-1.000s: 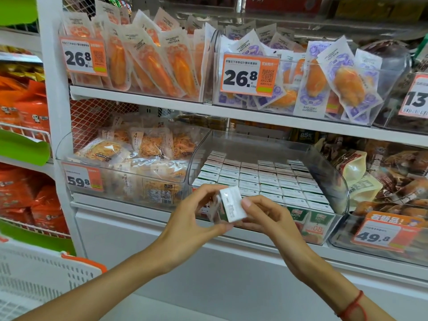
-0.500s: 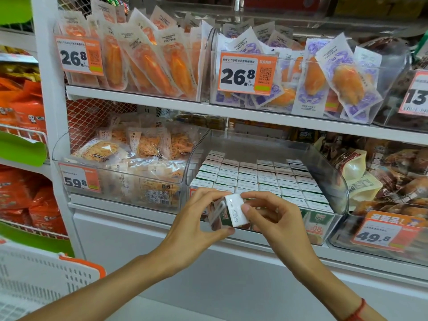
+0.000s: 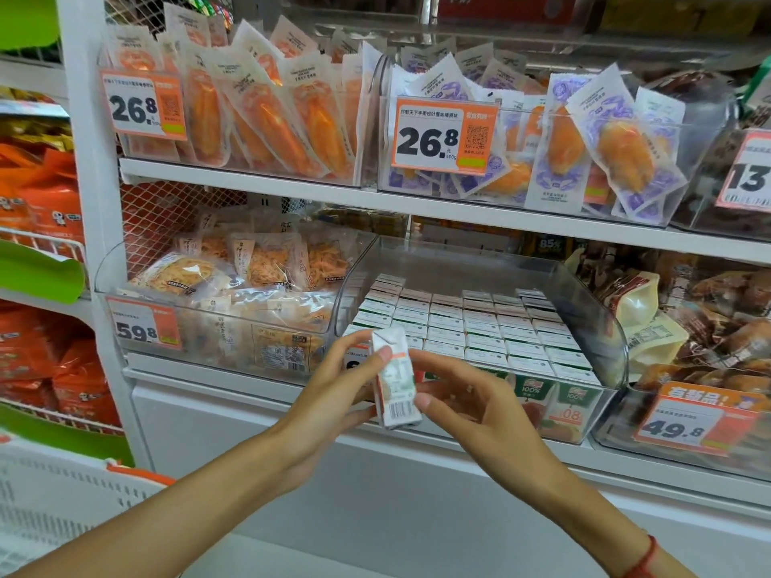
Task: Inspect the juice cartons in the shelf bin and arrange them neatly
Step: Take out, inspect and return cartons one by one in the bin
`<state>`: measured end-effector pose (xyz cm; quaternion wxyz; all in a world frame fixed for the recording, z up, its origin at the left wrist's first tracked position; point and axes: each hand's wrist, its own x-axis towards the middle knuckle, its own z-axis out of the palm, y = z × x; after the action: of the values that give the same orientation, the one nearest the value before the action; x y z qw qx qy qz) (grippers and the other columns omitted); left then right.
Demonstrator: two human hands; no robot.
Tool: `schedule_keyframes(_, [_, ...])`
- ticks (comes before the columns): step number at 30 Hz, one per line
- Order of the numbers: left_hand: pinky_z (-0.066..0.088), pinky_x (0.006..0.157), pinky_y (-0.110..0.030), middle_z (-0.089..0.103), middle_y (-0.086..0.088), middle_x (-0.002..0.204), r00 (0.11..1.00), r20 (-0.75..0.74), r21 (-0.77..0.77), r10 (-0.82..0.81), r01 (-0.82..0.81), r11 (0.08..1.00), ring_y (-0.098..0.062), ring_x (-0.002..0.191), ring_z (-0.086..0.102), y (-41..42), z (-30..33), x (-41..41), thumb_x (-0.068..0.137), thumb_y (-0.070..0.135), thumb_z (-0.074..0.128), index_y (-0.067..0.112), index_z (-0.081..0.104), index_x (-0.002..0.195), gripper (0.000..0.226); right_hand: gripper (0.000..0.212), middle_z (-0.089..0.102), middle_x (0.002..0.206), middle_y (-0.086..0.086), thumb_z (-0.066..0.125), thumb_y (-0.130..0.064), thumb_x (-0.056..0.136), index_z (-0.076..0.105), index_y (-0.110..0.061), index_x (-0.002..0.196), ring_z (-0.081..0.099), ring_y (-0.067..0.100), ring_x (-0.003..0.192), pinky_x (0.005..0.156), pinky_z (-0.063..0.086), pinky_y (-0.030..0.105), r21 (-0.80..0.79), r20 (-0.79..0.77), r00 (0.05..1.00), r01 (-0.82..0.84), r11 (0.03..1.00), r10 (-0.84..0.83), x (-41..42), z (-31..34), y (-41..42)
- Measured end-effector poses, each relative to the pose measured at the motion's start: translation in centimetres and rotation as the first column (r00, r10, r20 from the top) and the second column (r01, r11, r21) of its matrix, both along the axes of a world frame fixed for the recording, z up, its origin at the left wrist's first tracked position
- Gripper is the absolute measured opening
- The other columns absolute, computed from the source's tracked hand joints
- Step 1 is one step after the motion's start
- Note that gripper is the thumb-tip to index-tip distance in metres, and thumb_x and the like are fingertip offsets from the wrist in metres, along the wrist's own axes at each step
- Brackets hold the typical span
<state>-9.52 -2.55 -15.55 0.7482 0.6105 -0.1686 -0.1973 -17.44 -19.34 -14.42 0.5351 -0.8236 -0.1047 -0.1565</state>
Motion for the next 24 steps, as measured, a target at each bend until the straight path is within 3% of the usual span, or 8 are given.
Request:
schedule_keyframes(2, [0.057,0.074,-0.027,0.075,-0.001,0.106,0.997,-0.076,-0.016,0.03,-0.032,0.999,-0.017,0.098,0.072,0.29,0.15,0.33,0.091,0.038,0.061,0.035,0.056,0.123,0.033,0.04,0.067,0.117,-0.024,0.067,-0.019,0.09,0.062,-0.034,0.126,0.063,0.001,0.111,0.096,0.051,0.024,-0.087,-0.014,1.0,-0.002,0.996,0.001,-0.02,-0.15,0.13])
schedule_keyframes(5, [0.056,0.08,-0.031,0.074,-0.007,0.108,0.985,-0.166,-0.014,0.037,-0.04,0.999,-0.023,0.101,0.07,0.5,0.04,0.69,0.091,0.04,0.061,0.03,0.057,0.125,0.036,0.039,0.067,0.117,-0.024,0.071,-0.028,0.087,0.064,-0.035,0.125,0.063,0.0,0.109,0.097,0.05,0.026,-0.171,0.008,1.0,0.026,0.985,-0.025,-0.01,-0.35,0.64])
schedule_keyframes(9, [0.06,0.072,-0.03,0.075,-0.009,0.099,0.966,-0.257,0.023,0.015,-0.01,1.0,-0.021,0.087,0.072,0.43,-0.36,0.37,0.089,0.041,0.063,0.023,0.06,0.122,0.038,0.028,0.074,0.1,-0.017,0.073,-0.027,0.085,0.072,-0.031,0.113,0.069,0.006,0.091,0.084,0.055,0.024,-0.096,0.052,0.993,0.109,0.989,-0.104,0.28,-0.44,0.95])
schedule_keyframes(13, [0.062,0.071,-0.036,0.075,-0.015,0.093,0.924,-0.375,0.031,-0.08,0.099,0.995,-0.024,0.087,0.074,0.72,-0.28,0.38,0.073,0.048,0.07,0.018,0.064,0.119,0.055,0.014,0.076,0.089,-0.014,0.073,-0.028,0.084,0.077,-0.028,0.098,0.071,0.005,0.082,0.073,0.055,0.02,0.035,0.033,0.99,0.138,0.99,-0.139,0.58,-0.2,0.96])
schedule_keyframes(18, [0.061,0.063,-0.035,0.075,-0.015,0.095,0.843,-0.517,0.059,-0.148,0.208,0.976,-0.023,0.084,0.075,0.62,0.32,0.43,0.067,0.048,0.076,0.015,0.06,0.119,0.064,0.01,0.075,0.075,-0.005,0.072,-0.034,0.082,0.08,-0.029,0.08,0.065,0.002,0.067,0.063,0.054,0.016,0.274,-0.19,0.97,0.199,0.941,-0.15,0.71,0.45,0.57])
schedule_keyframes(24, [0.062,0.063,-0.039,0.072,-0.023,0.105,0.825,-0.559,0.042,-0.079,0.124,0.991,-0.03,0.085,0.075,0.39,0.1,0.31,0.066,0.037,0.081,0.012,0.059,0.121,0.064,0.011,0.076,0.081,-0.008,0.07,-0.032,0.086,0.079,-0.032,0.08,0.069,0.0,0.072,0.065,0.055,0.017,0.268,-0.294,0.947,0.212,0.94,-0.13,0.65,0.12,0.11])
